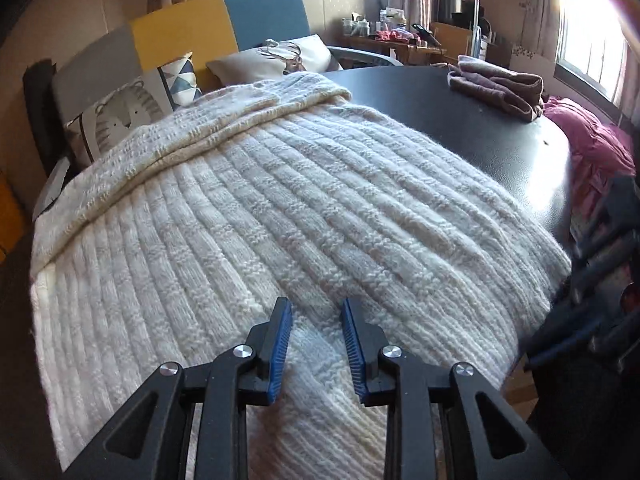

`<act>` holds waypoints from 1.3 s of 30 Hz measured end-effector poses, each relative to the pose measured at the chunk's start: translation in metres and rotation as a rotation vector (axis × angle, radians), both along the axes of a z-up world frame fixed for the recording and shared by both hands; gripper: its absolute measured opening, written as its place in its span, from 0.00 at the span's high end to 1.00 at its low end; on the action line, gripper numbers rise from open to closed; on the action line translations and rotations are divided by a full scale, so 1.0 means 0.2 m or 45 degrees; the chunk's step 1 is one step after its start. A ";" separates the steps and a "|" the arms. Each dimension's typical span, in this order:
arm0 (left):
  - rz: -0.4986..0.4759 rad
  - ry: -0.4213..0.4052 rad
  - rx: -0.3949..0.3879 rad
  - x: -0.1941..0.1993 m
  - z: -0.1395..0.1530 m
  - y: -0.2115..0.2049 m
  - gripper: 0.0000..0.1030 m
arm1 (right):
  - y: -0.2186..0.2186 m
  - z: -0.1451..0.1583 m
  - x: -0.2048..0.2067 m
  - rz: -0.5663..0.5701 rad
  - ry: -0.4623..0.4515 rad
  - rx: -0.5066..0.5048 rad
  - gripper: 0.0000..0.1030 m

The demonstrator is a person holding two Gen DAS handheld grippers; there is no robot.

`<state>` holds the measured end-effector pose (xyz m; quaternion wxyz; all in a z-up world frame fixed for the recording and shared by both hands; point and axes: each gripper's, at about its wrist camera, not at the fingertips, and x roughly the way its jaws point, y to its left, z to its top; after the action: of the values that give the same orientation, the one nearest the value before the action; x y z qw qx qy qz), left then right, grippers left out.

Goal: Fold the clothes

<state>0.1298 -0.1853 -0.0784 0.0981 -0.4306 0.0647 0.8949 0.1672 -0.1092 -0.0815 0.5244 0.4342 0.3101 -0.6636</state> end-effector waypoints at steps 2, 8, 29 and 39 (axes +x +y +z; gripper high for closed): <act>-0.035 -0.016 0.005 0.03 0.01 0.01 0.74 | 0.03 0.05 -0.02 0.003 -0.096 -0.101 0.93; -0.162 -0.011 -0.086 0.10 0.00 0.02 0.74 | -0.05 0.19 -0.33 -0.287 -0.085 -0.273 0.93; -0.014 0.014 0.055 0.05 0.06 0.00 0.74 | -0.01 0.06 -0.43 -0.424 -0.146 -0.228 0.86; -0.144 -0.015 -0.038 0.25 0.03 -0.03 0.74 | 0.15 0.04 -0.44 -0.380 -0.188 -0.235 0.86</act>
<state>0.1796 -0.1911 -0.0730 0.1426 -0.4330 0.1016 0.8842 0.0799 -0.0797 -0.0734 0.4790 0.4729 0.1406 -0.7260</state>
